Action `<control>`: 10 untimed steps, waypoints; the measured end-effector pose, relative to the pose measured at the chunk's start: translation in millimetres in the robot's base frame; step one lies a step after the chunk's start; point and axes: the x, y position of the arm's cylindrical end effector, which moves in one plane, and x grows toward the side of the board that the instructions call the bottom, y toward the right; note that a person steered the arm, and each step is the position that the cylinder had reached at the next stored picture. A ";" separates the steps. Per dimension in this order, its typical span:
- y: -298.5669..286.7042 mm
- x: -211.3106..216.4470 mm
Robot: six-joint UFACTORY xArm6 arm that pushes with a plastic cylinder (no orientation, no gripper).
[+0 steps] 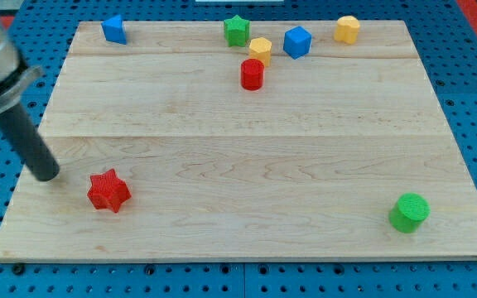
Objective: Slide red star to bottom side of the red circle
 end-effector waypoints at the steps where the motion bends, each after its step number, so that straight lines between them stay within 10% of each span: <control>1: 43.8 36.6; 5: 147.1 -70.2; 10: 240.7 -99.7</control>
